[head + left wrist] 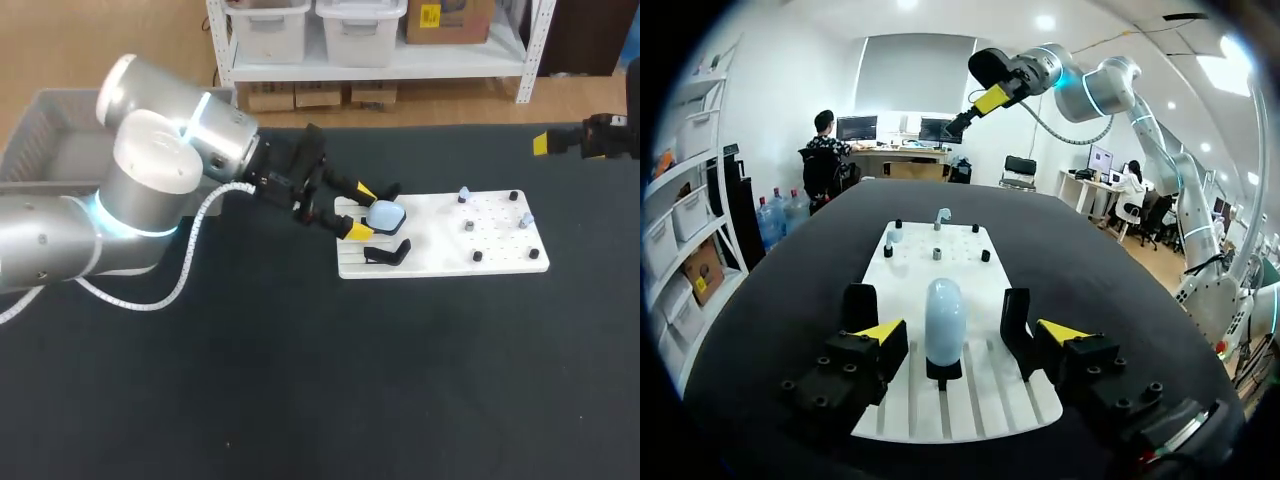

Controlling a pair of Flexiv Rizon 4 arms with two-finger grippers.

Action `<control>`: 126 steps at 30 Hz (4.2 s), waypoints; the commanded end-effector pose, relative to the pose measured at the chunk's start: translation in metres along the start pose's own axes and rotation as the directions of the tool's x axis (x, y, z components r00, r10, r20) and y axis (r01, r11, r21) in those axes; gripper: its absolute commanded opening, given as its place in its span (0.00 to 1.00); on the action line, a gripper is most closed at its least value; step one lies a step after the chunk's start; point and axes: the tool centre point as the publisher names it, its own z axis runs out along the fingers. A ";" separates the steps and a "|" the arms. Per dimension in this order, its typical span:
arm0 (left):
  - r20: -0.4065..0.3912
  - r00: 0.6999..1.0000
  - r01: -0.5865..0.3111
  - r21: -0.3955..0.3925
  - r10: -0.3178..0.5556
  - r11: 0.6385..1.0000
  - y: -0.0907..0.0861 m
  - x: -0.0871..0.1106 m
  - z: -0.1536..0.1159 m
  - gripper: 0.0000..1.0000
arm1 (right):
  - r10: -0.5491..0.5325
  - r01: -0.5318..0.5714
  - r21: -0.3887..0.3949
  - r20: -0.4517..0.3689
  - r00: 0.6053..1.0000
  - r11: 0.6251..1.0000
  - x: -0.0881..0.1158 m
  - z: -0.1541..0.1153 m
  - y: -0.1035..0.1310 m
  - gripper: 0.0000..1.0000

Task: Pick up each earbud case from the left stands, insert the matching earbuds, close the lid, and place the case in the box.

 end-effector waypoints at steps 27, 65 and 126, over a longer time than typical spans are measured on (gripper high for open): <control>0.128 0.991 -0.019 -0.117 0.034 0.993 -0.009 0.004 -0.001 0.69 | 0.000 0.000 0.000 0.000 1.000 1.000 0.000 0.000 0.000 1.00; 0.122 0.992 -0.003 -0.127 0.019 0.992 0.012 0.007 0.006 0.62 | 0.000 0.000 0.000 0.000 1.000 1.000 0.000 0.000 0.000 1.00; 0.079 0.997 -0.019 -0.034 0.022 0.999 0.014 0.006 0.016 0.64 | 0.000 0.000 0.000 0.000 1.000 1.000 0.000 0.000 0.000 1.00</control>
